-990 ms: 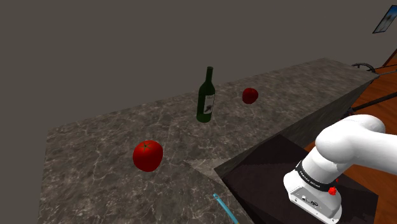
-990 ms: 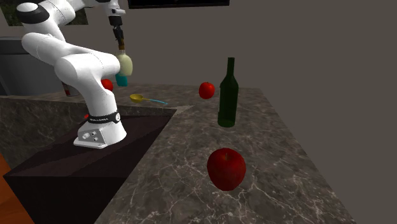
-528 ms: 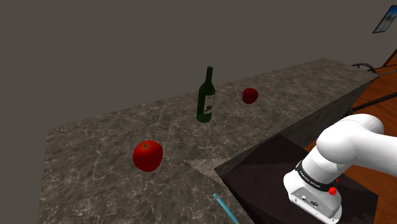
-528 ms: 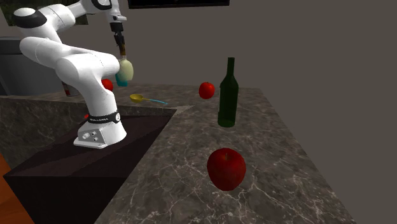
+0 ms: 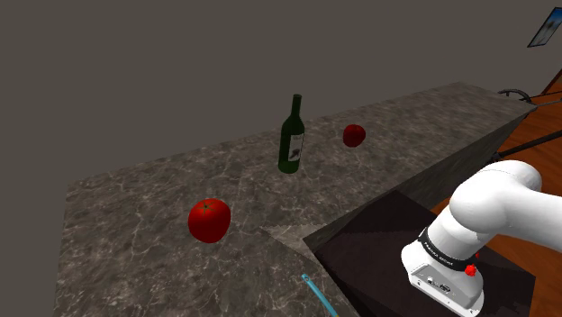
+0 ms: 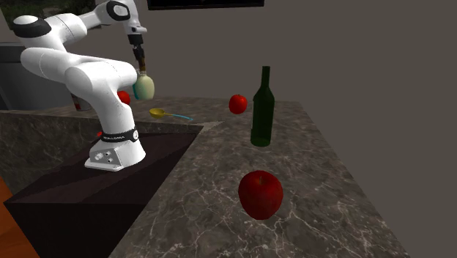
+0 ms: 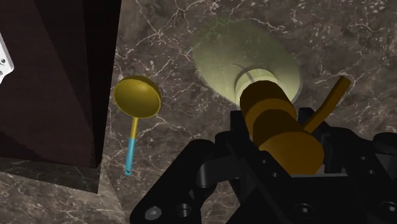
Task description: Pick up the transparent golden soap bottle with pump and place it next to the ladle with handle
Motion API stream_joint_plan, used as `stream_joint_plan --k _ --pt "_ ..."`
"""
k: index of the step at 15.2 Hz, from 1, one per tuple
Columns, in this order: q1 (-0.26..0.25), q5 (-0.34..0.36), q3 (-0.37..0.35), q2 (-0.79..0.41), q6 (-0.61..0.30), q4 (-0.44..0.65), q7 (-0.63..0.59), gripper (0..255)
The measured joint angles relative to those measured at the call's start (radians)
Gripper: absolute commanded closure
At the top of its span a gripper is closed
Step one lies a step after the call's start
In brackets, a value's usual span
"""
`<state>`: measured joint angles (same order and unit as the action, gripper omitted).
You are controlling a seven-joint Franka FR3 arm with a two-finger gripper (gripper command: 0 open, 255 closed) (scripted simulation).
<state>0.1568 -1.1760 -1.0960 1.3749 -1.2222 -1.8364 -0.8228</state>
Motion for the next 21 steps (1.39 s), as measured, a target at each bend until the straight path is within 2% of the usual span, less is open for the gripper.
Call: stream_joint_plan --k 11,17,18,21 --pt "-0.04 -0.071 -0.076 0.074 -0.069 -0.099 0.009 255" --pt "-0.043 -0.076 -0.082 0.08 -0.075 -0.11 0.012 255" --pt "-0.043 -0.076 -0.082 0.08 -0.075 -0.11 0.012 0" --pt "-0.043 -0.076 -0.081 0.08 -0.076 -0.11 0.012 0"
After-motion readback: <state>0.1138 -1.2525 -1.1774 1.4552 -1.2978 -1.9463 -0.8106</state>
